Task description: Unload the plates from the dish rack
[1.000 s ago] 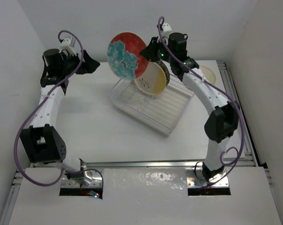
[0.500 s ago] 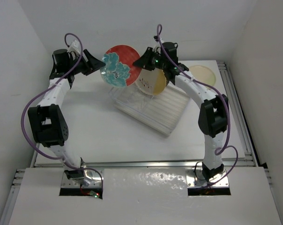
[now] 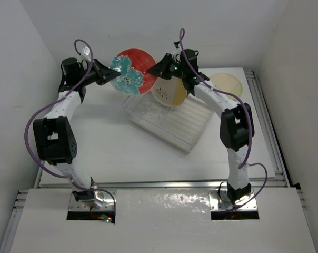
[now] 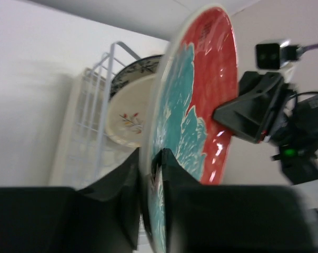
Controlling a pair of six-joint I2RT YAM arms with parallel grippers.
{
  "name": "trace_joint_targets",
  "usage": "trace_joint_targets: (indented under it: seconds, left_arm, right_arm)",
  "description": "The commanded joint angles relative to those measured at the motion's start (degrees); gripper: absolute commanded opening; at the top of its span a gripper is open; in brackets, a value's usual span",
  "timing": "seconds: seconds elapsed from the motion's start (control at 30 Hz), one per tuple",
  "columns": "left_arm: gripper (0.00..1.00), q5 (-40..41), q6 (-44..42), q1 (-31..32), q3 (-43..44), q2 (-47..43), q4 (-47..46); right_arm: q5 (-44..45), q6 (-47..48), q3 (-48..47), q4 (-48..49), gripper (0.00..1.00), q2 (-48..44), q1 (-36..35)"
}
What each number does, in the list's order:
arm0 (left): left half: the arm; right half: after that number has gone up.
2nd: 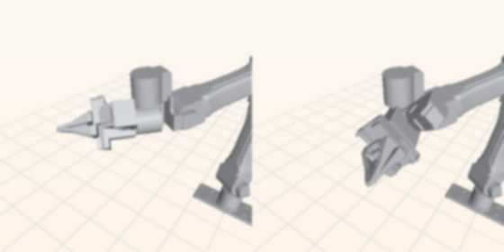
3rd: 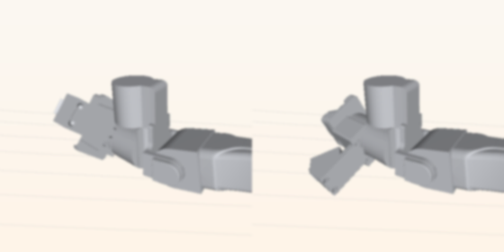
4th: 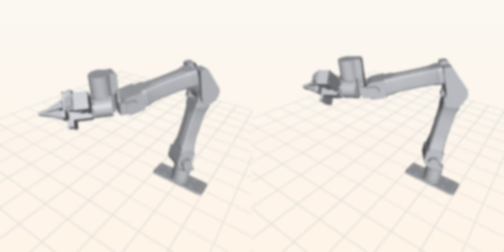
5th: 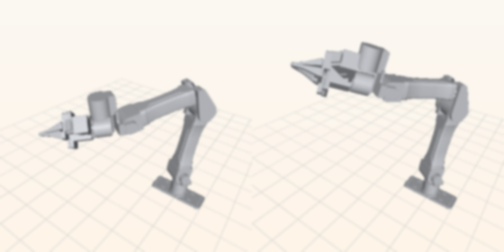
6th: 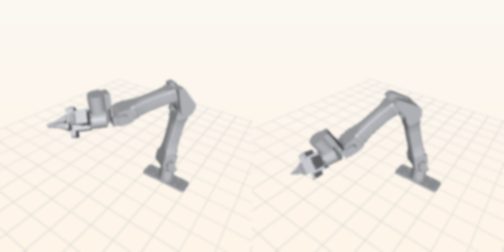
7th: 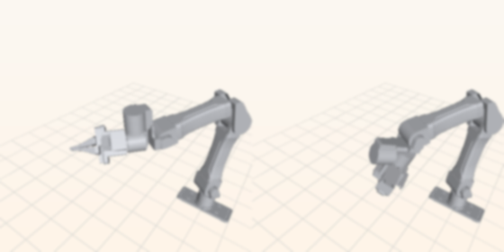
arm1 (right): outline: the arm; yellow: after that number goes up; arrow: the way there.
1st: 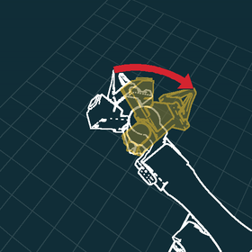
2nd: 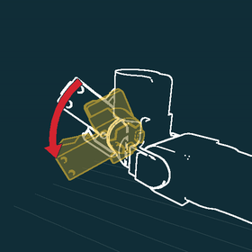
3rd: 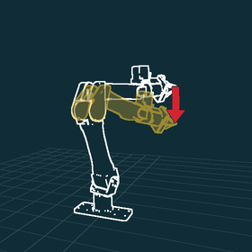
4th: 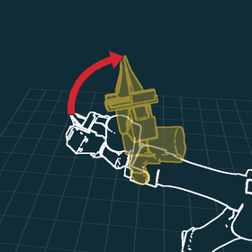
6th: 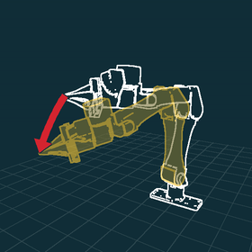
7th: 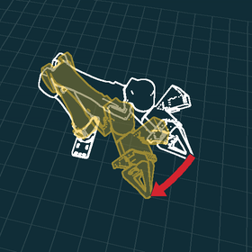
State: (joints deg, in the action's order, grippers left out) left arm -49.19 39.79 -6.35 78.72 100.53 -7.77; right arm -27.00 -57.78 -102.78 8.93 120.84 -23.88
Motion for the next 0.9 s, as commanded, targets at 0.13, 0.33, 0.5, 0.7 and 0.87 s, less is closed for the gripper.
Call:
trace_joint_targets:
  seconds: [0.13,0.33,0.5,0.7,0.87]
  left_arm:
    - [0.00,-4.5,3.4,0.2,0.6,-2.5,-3.3]
    - [0.00,-3.3,16.2,-3.0,-0.4,-2.9,-12.2]
    - [0.00,-2.3,20.9,-3.7,1.1,-2.0,-20.1]
    - [0.00,0.2,29.6,-10.1,2.7,2.3,-28.7]
    - [0.00,5.8,16.0,-14.2,12.7,8.2,-12.4]
  right_arm:
    - [-0.9,-1.5,-4.4,7.4,0.00,-2.1,-0.5]
    - [2.0,3.8,-5.3,2.8,0.49,-3.3,-0.6]
    - [3.4,1.6,-5.3,4.5,0.62,-3.2,-0.6]
    - [9.1,6.4,-4.6,2.5,0.65,-5.9,-0.6]
    - [13.4,13.7,-1.0,1.3,0.65,-10.8,-0.6]
